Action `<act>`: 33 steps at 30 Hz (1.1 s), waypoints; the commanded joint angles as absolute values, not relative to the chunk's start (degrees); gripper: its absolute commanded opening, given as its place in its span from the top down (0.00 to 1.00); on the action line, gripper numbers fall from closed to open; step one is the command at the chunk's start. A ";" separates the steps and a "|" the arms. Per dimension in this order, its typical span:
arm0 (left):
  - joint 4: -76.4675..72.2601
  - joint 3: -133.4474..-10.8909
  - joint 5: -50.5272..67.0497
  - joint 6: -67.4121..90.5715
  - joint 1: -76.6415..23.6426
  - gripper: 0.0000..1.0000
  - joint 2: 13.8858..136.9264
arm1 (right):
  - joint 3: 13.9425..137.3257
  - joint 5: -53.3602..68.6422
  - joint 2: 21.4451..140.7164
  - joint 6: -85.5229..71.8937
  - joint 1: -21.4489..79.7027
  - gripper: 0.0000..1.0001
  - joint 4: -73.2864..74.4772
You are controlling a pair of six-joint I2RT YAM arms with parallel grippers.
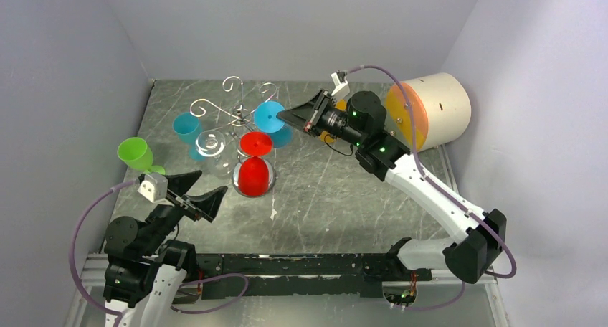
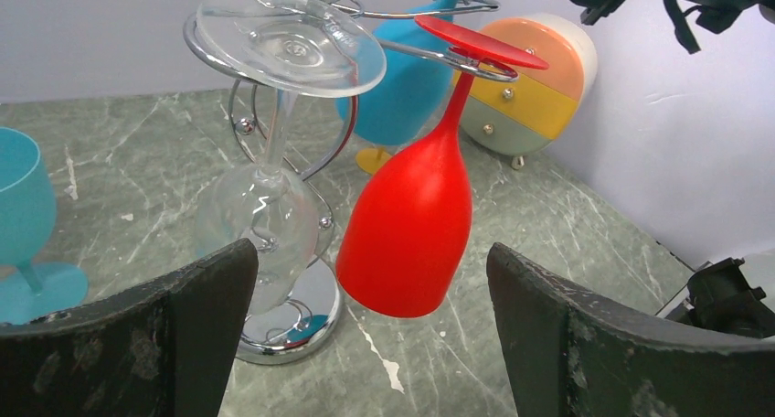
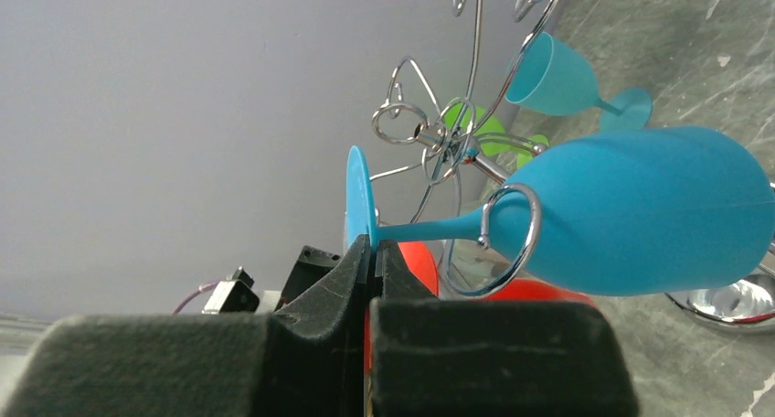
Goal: Place the wine glass upside down on the wine glass rack
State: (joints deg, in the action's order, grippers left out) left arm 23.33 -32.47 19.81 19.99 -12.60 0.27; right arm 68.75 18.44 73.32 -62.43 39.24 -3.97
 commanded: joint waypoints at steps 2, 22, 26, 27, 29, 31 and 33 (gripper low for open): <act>22.51 -32.17 18.40 20.48 -12.04 0.01 -3.33 | 68.12 16.51 70.35 -60.37 39.38 1.00 -3.02; 22.38 -31.90 18.28 20.43 -12.04 0.01 -3.33 | 67.42 10.61 69.00 -60.20 39.25 1.00 -2.15; 22.34 -31.90 18.26 20.47 -12.04 0.01 -3.51 | 66.82 9.04 68.25 -60.36 39.21 1.00 -1.69; 22.37 -31.95 18.19 20.48 -12.04 0.01 -3.52 | 66.55 8.71 68.02 -60.43 39.20 1.00 -1.67; 22.46 -31.90 18.03 20.48 -12.04 0.01 -3.49 | 66.03 8.22 67.54 -60.53 39.22 1.00 -1.99; 22.42 -31.91 17.99 20.48 -12.04 0.01 -3.56 | 65.66 7.66 67.19 -60.63 39.20 1.00 -1.85; 22.41 -31.90 17.94 20.48 -12.04 0.01 -3.67 | 65.14 7.39 66.80 -61.00 39.20 1.00 -2.12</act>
